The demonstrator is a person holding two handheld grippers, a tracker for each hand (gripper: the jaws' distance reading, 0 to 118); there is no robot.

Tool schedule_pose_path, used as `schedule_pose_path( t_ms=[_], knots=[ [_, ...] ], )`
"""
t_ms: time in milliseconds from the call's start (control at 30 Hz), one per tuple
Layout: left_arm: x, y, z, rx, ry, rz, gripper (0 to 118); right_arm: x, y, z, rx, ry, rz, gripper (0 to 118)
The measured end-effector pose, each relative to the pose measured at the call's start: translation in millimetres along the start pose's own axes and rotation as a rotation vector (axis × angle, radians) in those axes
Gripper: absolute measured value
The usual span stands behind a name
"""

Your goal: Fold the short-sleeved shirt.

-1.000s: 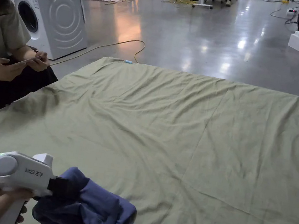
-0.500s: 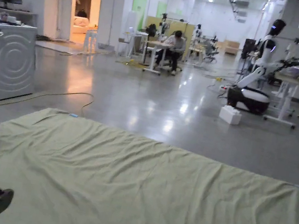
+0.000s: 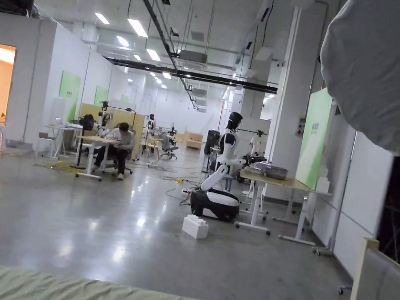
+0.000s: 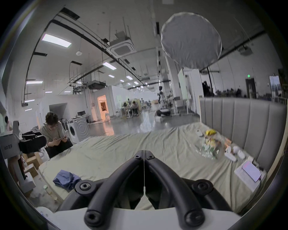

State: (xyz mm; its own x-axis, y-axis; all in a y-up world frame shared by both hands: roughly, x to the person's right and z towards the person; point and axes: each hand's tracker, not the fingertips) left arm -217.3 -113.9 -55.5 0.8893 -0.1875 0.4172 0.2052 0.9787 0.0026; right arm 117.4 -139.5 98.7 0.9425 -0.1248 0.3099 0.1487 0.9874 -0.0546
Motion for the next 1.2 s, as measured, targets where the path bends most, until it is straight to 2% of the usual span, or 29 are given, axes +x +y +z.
schedule_pose_path(
  t_ms=[67, 167, 200, 233, 300, 400, 533, 667, 800, 967, 1200],
  knots=[
    [7.5, -0.5, 2.7, 0.008, 0.031, -0.052, 76, -3.2, 2.6, 5.5, 0.023, 0.016, 0.014, 0],
    [8.0, 9.9, 8.9, 0.019, 0.016, -0.047, 66, -3.4, 5.0, 6.5, 0.053, 0.045, 0.02, 0],
    [5.9, 13.5, 11.1, 0.037, 0.034, -0.016, 58, -3.6, 4.6, 6.8, 0.048, 0.046, 0.018, 0],
    [4.3, 17.8, 13.6, 0.051, 0.023, 0.023, 47, -5.1, 6.5, 7.0, 0.071, 0.039, 0.058, 1],
    [-1.4, 23.7, 18.5, 0.075, -0.017, 0.061, 13, -5.6, 7.3, 6.0, 0.06, 0.033, 0.06, 0],
    [-1.3, 29.1, 22.8, 0.085, 0.004, 0.047, 5, -3.8, 7.8, 6.8, 0.061, 0.029, 0.062, 0],
    [-2.4, 31.5, 23.3, 0.084, -0.003, 0.064, 1, -3.3, 11.0, 9.5, 0.067, 0.025, 0.054, 0],
    [-5.0, 28.0, 20.5, 0.083, -0.015, 0.103, 1, -6.8, 12.5, 11.1, 0.083, 0.025, 0.1, 0],
    [-5.4, 26.4, 19.6, 0.082, -0.021, 0.107, 1, -6.5, 8.6, 8.7, 0.045, 0.021, 0.053, 0],
    [-8.6, 22.9, 20.2, 0.079, -0.017, 0.125, 1, -9.4, 11.3, 9.4, 0.067, 0.027, 0.084, 0],
    [-6.9, 20.0, 19.6, 0.071, -0.033, 0.123, 1, -10.2, 12.2, 8.9, 0.062, 0.022, 0.075, 1]
  ],
)
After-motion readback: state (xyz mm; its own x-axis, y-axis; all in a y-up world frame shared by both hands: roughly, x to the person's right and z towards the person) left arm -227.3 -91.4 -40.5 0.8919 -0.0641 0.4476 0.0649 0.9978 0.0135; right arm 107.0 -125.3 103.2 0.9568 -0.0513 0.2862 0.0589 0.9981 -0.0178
